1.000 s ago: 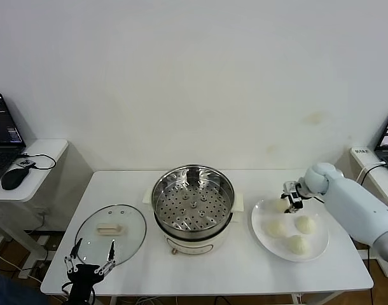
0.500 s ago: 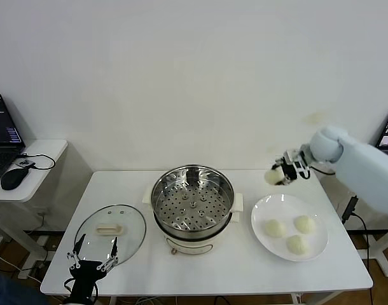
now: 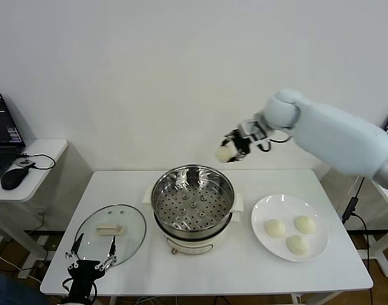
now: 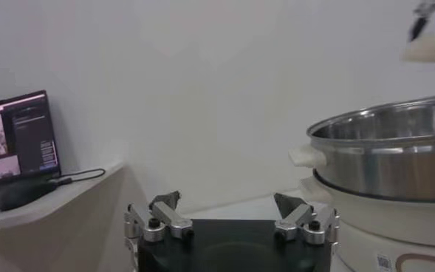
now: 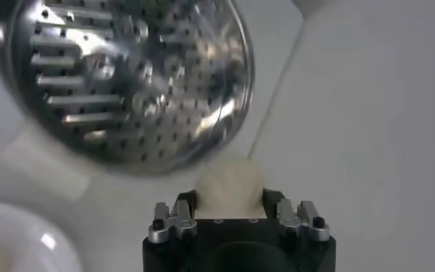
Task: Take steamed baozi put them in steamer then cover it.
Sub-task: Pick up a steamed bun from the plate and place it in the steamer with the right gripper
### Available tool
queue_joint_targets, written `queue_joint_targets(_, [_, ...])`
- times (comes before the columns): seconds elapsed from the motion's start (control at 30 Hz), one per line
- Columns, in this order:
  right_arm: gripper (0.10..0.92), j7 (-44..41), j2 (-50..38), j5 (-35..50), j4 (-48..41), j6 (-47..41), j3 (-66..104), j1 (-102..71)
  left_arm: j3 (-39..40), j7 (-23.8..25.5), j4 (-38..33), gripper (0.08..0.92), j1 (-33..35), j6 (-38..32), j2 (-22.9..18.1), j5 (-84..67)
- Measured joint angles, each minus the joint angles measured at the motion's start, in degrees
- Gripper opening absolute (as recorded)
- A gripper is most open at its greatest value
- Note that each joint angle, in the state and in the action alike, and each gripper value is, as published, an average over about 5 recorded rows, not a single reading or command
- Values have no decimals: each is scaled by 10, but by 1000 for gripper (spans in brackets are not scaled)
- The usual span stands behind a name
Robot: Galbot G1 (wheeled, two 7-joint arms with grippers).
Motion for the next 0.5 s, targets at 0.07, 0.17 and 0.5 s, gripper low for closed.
queue_joint_targets(0.07, [571,5,21,-6,-11,19,-11,-1,-1,0,-1,823,0,-2,-1,1])
queue_joint_targets(0.17, [572,13,48,-22,-25,49,-26,-5,-1,0,-2,823,1,-4,-2,2])
queue_joint_targets(0.5, [577,32,94,-98,-56,135,-57,-22,-2,0,0,823,4,-10,-7,1])
